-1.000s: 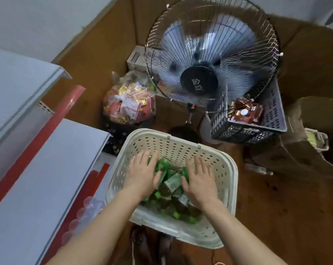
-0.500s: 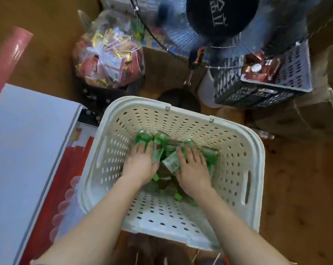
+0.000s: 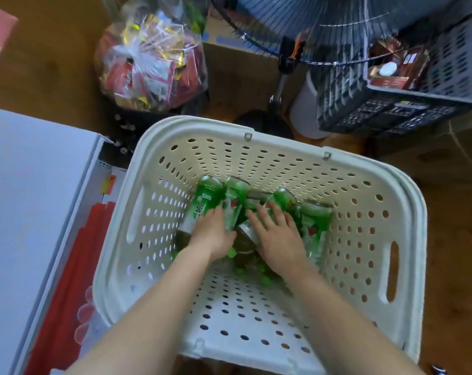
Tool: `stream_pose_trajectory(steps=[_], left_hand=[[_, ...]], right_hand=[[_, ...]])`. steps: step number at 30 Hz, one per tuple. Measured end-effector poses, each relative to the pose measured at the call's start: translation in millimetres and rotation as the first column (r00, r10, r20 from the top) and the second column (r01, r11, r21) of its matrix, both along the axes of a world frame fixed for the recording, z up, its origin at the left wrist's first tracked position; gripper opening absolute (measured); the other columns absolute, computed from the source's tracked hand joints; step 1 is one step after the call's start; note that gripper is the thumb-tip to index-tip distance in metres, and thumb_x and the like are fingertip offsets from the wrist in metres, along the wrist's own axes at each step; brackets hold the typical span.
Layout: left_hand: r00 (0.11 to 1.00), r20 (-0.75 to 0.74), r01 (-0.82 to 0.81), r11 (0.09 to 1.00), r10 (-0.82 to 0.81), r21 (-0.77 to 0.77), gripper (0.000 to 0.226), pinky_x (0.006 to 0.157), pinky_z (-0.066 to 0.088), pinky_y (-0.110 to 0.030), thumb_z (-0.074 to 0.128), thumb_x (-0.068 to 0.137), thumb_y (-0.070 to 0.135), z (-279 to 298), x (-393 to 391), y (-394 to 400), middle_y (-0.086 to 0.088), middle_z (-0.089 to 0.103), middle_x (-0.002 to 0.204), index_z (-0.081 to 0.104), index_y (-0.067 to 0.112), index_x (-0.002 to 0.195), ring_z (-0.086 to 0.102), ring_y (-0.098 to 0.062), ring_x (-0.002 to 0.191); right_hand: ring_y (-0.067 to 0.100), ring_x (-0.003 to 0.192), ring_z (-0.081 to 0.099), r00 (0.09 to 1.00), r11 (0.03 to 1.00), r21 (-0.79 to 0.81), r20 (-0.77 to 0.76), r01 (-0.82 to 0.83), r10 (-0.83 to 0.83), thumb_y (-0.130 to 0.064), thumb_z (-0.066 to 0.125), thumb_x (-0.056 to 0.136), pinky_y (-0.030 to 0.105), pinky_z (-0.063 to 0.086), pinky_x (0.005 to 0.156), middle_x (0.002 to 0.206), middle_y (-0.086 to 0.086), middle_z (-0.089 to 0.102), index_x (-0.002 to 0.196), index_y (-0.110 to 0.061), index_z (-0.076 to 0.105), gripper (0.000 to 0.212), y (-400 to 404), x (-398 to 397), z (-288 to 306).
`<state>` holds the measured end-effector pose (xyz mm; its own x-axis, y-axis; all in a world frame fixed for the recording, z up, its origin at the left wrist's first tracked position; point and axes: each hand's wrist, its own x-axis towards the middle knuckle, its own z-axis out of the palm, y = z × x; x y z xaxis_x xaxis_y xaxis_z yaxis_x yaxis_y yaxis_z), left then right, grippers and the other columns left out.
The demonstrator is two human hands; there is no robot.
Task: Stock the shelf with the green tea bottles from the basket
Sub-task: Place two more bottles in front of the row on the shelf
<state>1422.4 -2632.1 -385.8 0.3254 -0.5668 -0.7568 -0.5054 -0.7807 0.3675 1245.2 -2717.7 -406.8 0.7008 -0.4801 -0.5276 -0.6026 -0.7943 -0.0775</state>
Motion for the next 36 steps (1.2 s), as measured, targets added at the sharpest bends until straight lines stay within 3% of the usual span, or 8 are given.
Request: stream_pose_trajectory(steps=[5, 8, 13, 20, 23, 27, 33, 36], left_hand=[[0.999, -0.026, -0.042, 0.996, 0.044, 0.078, 0.064, 0.118, 0.048, -0.050, 0.067, 0.105, 0.031, -15, 7, 2, -0.016, 0.048, 0.155, 0.042, 0.014, 0.161, 0.053, -0.035, 0.139], [0.996, 0.055, 0.061, 0.987, -0.070, 0.151, 0.075, 0.123, 0.041, -0.049, 0.057, 0.110, 0.037, -12, -2, 0, -0.017, 0.036, 0.164, 0.022, 0.013, 0.172, 0.043, -0.039, 0.149], [0.987, 0.030, 0.148, 0.968, -0.158, 0.204, 0.078, 0.113, 0.048, -0.048, 0.051, 0.113, 0.026, -10, -4, -6, -0.019, 0.049, 0.161, 0.004, 0.011, 0.173, 0.054, -0.038, 0.142], [0.991, -0.116, 0.086, 0.970, -0.061, 0.225, 0.098, 0.123, 0.040, -0.051, 0.054, 0.111, 0.036, -13, -6, -15, -0.023, 0.043, 0.166, -0.020, 0.008, 0.169, 0.048, -0.040, 0.148], [0.991, -0.125, -0.033, 0.989, 0.052, 0.147, 0.095, 0.117, 0.046, -0.049, 0.061, 0.109, 0.033, -8, -1, -9, -0.018, 0.053, 0.159, -0.008, 0.015, 0.172, 0.057, -0.037, 0.139], [0.963, -0.171, -0.200, 0.978, 0.207, 0.056, 0.073, 0.099, 0.052, -0.035, 0.069, 0.102, 0.032, 15, 14, -5, -0.004, 0.065, 0.146, 0.034, 0.026, 0.166, 0.060, -0.021, 0.109], [0.865, -0.267, -0.447, 0.894, 0.425, -0.027, 0.062, 0.100, 0.061, -0.040, 0.067, 0.100, 0.039, 38, 21, -9, -0.003, 0.070, 0.140, 0.049, 0.037, 0.160, 0.072, -0.023, 0.112], [0.694, -0.367, -0.665, 0.747, 0.620, 0.004, 0.023, 0.061, 0.060, -0.021, 0.057, 0.108, 0.039, 52, 27, -25, -0.003, 0.079, 0.107, 0.074, 0.033, 0.123, 0.077, -0.021, 0.080]], right_hand=[[0.046, 0.165, 0.009, 0.999, 0.999, -0.012, -0.043, -0.034, 0.034, -0.023, 0.063, 0.106, 0.064, 0.017, 0.131, 0.179, 0.011, 0.020, 0.170, -0.035, 0.025, 0.076, -2, 1, 3], [0.046, 0.164, 0.007, 0.998, 0.999, -0.015, -0.048, -0.046, 0.045, -0.023, 0.063, 0.106, 0.064, 0.015, 0.131, 0.178, 0.010, 0.020, 0.167, -0.037, 0.033, 0.070, -5, 1, 6], [0.047, 0.165, 0.005, 0.997, 0.998, -0.010, -0.054, -0.058, 0.057, -0.021, 0.064, 0.105, 0.062, 0.015, 0.133, 0.179, 0.009, 0.016, 0.168, -0.037, 0.030, 0.073, -9, -3, 9], [0.043, 0.167, 0.005, 0.995, 0.997, 0.016, -0.059, -0.079, 0.080, -0.022, 0.077, 0.099, 0.058, 0.022, 0.132, 0.182, 0.005, 0.011, 0.169, -0.036, 0.024, 0.089, -15, -11, 17], [0.042, 0.167, 0.013, 0.999, 0.998, 0.039, -0.022, -0.047, 0.048, -0.022, 0.079, 0.098, 0.058, 0.027, 0.130, 0.180, 0.007, 0.020, 0.167, -0.033, 0.031, 0.084, -14, -11, 20], [0.042, 0.162, 0.030, 0.990, 0.991, 0.117, 0.114, 0.066, -0.079, -0.029, 0.086, 0.090, 0.059, 0.044, 0.123, 0.174, 0.009, 0.039, 0.160, -0.029, 0.045, 0.081, -19, -15, 30], [0.017, 0.158, 0.036, 0.843, 0.821, 0.439, 0.220, 0.364, -0.491, -0.039, 0.083, 0.094, 0.050, 0.031, 0.130, 0.173, -0.013, 0.037, 0.163, -0.042, 0.041, 0.080, -33, -20, 59], [0.011, 0.145, 0.051, 0.693, 0.636, 0.596, 0.175, 0.491, -0.699, -0.066, 0.082, 0.085, 0.052, 0.044, 0.123, 0.156, -0.019, 0.058, 0.158, -0.049, 0.043, 0.085, -35, -20, 62]])
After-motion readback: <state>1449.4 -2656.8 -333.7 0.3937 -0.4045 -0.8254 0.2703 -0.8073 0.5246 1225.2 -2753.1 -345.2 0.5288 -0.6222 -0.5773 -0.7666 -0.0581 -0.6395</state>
